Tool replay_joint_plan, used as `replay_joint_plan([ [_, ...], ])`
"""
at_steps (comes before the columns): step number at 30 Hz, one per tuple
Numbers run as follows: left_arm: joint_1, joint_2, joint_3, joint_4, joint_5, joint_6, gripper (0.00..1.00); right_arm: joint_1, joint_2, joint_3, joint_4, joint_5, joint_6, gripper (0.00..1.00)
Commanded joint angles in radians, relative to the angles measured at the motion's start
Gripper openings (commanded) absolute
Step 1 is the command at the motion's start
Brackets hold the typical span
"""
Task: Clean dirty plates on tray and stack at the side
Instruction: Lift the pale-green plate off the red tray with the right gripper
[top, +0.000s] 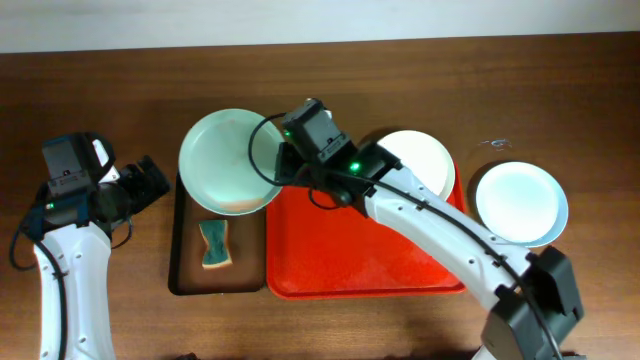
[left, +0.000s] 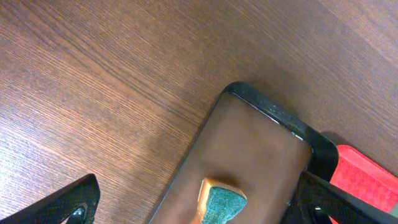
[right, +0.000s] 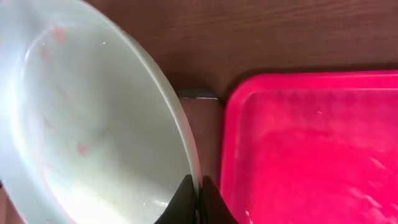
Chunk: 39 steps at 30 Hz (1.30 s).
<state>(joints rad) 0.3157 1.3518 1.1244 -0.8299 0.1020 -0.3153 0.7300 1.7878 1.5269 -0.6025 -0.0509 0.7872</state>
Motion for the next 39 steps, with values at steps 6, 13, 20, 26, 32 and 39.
replay_joint_plan([
  [6,0.002,-0.008,0.020,-0.001,0.010,-0.010,0.99,0.055,0.140,0.034,0.095,0.239,-0.182,0.04],
  [13,0.002,-0.008,0.020,-0.002,0.010,-0.010,0.99,0.060,0.120,0.168,-0.040,0.447,-0.365,0.04],
  [20,0.002,-0.008,0.020,-0.002,0.010,-0.010,0.99,0.253,0.118,0.215,-0.041,0.951,-0.504,0.04],
  [26,0.002,-0.008,0.020,-0.001,0.010,-0.010,0.99,0.340,0.118,0.214,0.168,1.132,-0.833,0.04],
  [32,0.002,-0.008,0.020,-0.001,0.010,-0.010,0.99,0.372,0.118,0.214,0.356,1.190,-1.131,0.04],
  [39,0.002,-0.008,0.020,-0.001,0.010,-0.010,0.99,0.389,0.118,0.214,0.514,1.279,-1.311,0.04],
])
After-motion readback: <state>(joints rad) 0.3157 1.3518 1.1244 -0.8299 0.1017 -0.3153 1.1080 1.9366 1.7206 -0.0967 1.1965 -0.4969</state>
